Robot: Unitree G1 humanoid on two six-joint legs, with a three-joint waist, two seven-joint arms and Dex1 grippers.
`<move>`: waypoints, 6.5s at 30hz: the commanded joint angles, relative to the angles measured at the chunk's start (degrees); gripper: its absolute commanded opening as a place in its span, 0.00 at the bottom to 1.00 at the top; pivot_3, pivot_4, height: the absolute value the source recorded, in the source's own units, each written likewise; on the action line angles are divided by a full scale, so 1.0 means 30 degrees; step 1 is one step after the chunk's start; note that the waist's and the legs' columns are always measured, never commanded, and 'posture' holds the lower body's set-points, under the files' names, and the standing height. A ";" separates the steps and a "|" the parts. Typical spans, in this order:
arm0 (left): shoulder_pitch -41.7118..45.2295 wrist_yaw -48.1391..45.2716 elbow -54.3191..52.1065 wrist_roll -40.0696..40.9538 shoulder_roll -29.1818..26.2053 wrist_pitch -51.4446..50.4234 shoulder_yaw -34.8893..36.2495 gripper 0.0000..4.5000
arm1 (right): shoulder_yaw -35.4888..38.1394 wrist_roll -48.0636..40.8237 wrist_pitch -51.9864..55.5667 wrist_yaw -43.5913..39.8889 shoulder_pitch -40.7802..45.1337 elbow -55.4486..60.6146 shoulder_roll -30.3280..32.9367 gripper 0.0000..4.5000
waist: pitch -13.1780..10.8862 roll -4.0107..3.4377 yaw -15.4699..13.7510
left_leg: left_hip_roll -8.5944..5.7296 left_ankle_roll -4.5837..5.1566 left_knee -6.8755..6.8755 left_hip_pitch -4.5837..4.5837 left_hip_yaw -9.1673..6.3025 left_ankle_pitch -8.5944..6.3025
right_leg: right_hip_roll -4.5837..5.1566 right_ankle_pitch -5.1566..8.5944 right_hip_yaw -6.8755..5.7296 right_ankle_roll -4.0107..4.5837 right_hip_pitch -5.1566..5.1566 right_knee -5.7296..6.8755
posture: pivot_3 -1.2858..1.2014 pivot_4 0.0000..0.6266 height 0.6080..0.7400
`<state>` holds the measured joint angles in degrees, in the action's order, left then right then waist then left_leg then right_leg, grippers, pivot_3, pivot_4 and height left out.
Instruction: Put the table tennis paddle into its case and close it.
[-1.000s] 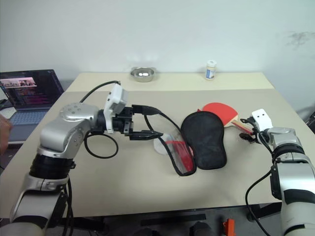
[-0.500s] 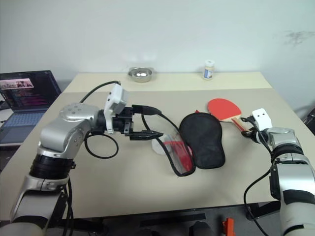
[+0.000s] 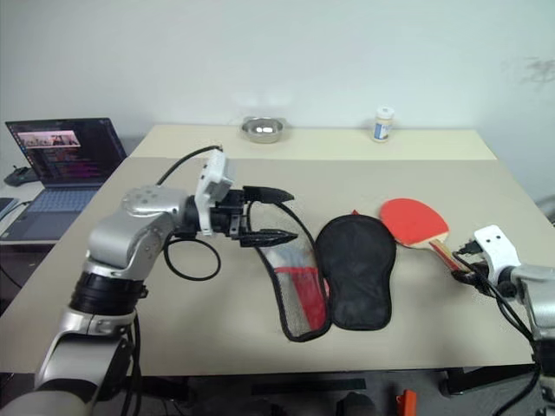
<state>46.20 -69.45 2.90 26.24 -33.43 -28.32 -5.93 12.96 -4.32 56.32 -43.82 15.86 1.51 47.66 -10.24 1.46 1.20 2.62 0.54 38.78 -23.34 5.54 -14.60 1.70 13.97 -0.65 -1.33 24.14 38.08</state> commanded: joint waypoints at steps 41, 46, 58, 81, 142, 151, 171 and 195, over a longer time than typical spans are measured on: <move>0.0427 0.0195 0.0354 -0.0332 -0.0107 0.0906 0.0485 1.00 | -0.1188 -0.0471 -0.4146 0.6131 0.5852 -0.7995 -0.2706 0.25 | 0.0029 0.0067 0.0180 | -0.0005 0.0010 0.0007 0.0144 -0.0007 -0.0002 | 0.0002 -0.0016 0.0016 0.0003 -0.0157 -0.0013 | 0.52 0.24 1.00; 0.0746 0.0059 0.0996 -0.0509 -0.0321 0.1196 0.0582 1.00 | -0.0121 -0.1393 -0.1827 0.6018 0.5794 -0.4352 -0.2229 0.25 | 0.0018 0.0047 0.0110 | -0.0007 0.0010 -0.0012 0.0075 -0.0006 -0.0002 | 0.0007 -0.0019 0.0014 0.0017 -0.0074 -0.0013 | 0.52 0.24 1.00; 0.0390 -0.3309 0.2612 -0.0602 -0.2942 0.2767 0.1079 1.00 | 0.1953 -0.4665 1.1564 0.8236 0.4892 1.1504 -0.7463 0.24 | 0.0005 0.0024 0.0196 | 0.0045 0.0003 -0.0014 -0.0176 -0.0045 0.0002 | -0.0049 -0.0060 -0.0013 0.0089 0.0190 0.0004 | 0.52 0.24 1.00; -0.0531 -0.3737 0.0875 -0.0514 -0.4308 0.2511 0.1428 1.00 | -0.1992 -0.4337 1.0897 1.2054 0.1264 1.2742 -1.2840 0.24 | 0.0011 0.0038 0.0149 | 0.0010 0.0010 -0.0002 -0.0215 -0.0056 -0.0001 | -0.0020 -0.0054 -0.0038 0.0082 0.0204 0.0004 | 0.52 0.24 1.00; 0.1110 -0.4441 0.4117 -0.1764 -0.1870 0.4463 0.0245 1.00 | -0.3449 -0.2290 1.1066 1.4029 -0.2246 1.6961 -1.3858 0.26 | 0.0037 0.0080 0.0139 | 0.0013 0.0009 0.0010 -0.0203 -0.0075 -0.0001 | -0.0034 -0.0046 -0.0041 0.0069 0.0186 0.0008 | 0.52 0.24 1.00; 0.1494 -0.4730 0.4430 -0.2002 -0.1765 0.4439 0.0095 1.00 | -0.3680 -0.1427 1.0541 1.5106 -0.3197 1.6905 -1.5492 0.26 | 0.0040 0.0085 0.0145 | 0.0014 0.0009 0.0011 -0.0203 -0.0079 0.0000 | -0.0033 -0.0044 -0.0045 0.0066 0.0184 0.0009 | 0.52 0.24 1.00; 0.0928 -0.4197 0.4501 -0.2081 -0.1989 0.4531 0.0537 1.00 | -0.4409 -0.2065 0.9259 1.2957 -0.0668 1.7098 -1.3144 0.99 | 0.0043 0.0090 0.0192 | 0.0013 0.0010 0.0017 -0.0197 -0.0083 0.0000 | -0.0034 -0.0045 -0.0042 0.0066 0.0184 0.0021 | 0.52 0.24 1.00; -0.4965 -0.2494 -0.0051 -0.1491 -0.5127 0.1201 0.1468 1.00 | 0.6010 -1.5213 0.3555 -0.5607 0.2284 1.3690 0.3671 0.99 | 0.0036 0.0134 -0.0363 | 0.0007 0.0020 0.0011 -0.0140 -0.0121 -0.0007 | 0.0020 -0.0039 -0.0105 0.0073 0.0074 -0.0046 | 0.52 0.24 1.00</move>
<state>29.94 -77.19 5.00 20.41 -49.37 -23.68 -0.80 28.67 -48.12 68.74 -59.79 22.31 42.66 57.61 -10.14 1.87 0.11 2.65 0.60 38.82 -23.75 5.16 -14.62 1.76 13.86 -0.97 -1.12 24.35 37.96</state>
